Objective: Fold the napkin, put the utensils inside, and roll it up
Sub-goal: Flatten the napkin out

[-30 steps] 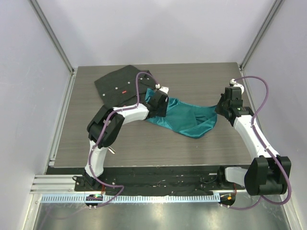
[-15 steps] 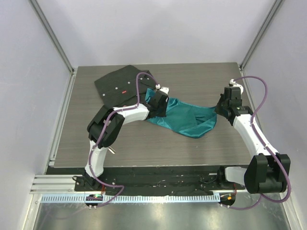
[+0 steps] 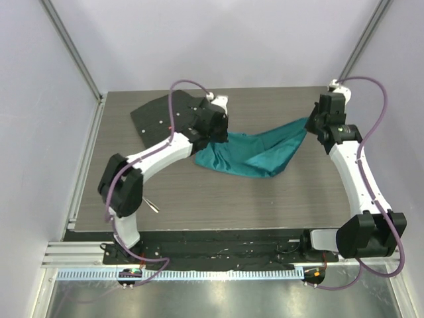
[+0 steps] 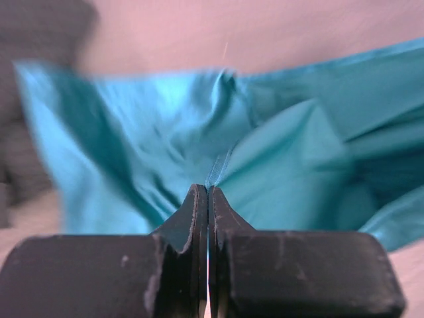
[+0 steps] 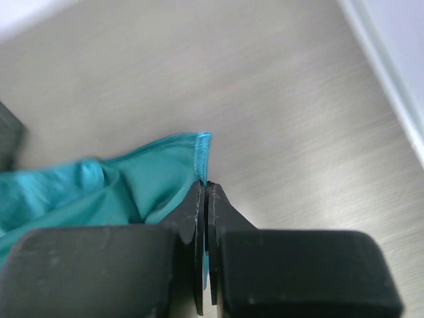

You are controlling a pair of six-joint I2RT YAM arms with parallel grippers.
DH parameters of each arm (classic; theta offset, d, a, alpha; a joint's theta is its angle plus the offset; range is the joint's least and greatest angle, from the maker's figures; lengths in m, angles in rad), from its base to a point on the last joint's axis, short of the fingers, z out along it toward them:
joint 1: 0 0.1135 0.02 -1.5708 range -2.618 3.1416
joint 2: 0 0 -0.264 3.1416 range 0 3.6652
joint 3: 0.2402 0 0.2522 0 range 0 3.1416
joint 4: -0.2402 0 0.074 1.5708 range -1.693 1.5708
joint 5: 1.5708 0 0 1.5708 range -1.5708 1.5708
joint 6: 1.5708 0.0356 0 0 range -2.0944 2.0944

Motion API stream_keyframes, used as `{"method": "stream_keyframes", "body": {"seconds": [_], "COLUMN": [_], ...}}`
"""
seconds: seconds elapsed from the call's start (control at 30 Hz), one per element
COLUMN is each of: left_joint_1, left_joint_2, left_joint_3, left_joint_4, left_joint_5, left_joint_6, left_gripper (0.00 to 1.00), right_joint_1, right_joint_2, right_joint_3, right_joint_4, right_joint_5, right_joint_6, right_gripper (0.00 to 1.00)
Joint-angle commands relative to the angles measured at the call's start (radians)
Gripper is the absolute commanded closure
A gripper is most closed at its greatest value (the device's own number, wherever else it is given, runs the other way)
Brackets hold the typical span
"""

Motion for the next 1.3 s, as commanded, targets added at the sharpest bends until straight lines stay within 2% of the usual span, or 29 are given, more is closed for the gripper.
{"method": "stream_keyframes", "body": {"seconds": [0.0,0.23,0.5,0.63,0.77,0.8,0.97,1.1,1.13,1.17,1.23,1.27], "left_joint_1": [0.03,0.03,0.03,0.03,0.037,0.062,0.171,0.229,0.243,0.251,0.266,0.28], "left_joint_2": [-0.186,-0.399,-0.578,-0.625,-0.537,-0.453,-0.235,-0.09,-0.049,-0.02,0.078,0.109], "left_joint_3": [0.1,0.223,0.344,0.342,0.402,0.46,0.589,0.652,0.639,0.646,0.712,0.793], "left_joint_4": [-0.034,-0.051,-0.111,-0.088,-0.116,-0.161,-0.186,-0.072,0.033,0.065,0.073,0.064], "left_joint_5": [-0.032,-0.08,-0.033,0.007,-0.014,-0.011,0.118,0.245,0.266,0.291,0.309,0.326], "left_joint_6": [0.005,0.055,0.058,0.029,0.056,0.05,-0.033,-0.071,-0.067,-0.067,-0.074,-0.079], "left_gripper": [1.0,1.0,1.0,1.0,1.0,1.0,1.0,1.0,1.0,1.0,1.0,1.0], "right_joint_1": [-0.002,-0.001,-0.001,-0.001,-0.001,-0.001,-0.005,-0.048,-0.059,-0.073,-0.102,-0.108], "right_joint_2": [-0.012,-0.103,-0.239,-0.244,-0.171,-0.12,0.013,0.139,0.191,0.225,0.285,0.349], "right_joint_3": [0.229,0.481,0.717,0.764,0.759,0.752,0.689,0.69,0.701,0.719,0.808,0.884], "right_joint_4": [-0.024,-0.072,-0.151,-0.165,-0.164,-0.164,-0.098,-0.023,-0.014,-0.007,-0.001,-0.001], "right_joint_5": [0.068,0.089,0.076,0.042,0.072,0.092,0.151,0.148,0.142,0.111,0.085,0.071], "right_joint_6": [-0.035,-0.083,-0.094,-0.095,-0.115,-0.12,-0.152,-0.153,-0.149,-0.146,-0.138,-0.14], "right_gripper": [0.99,0.99,0.99,0.99,0.99,0.99,0.99,0.99,0.99,0.99,0.99,0.99]}}
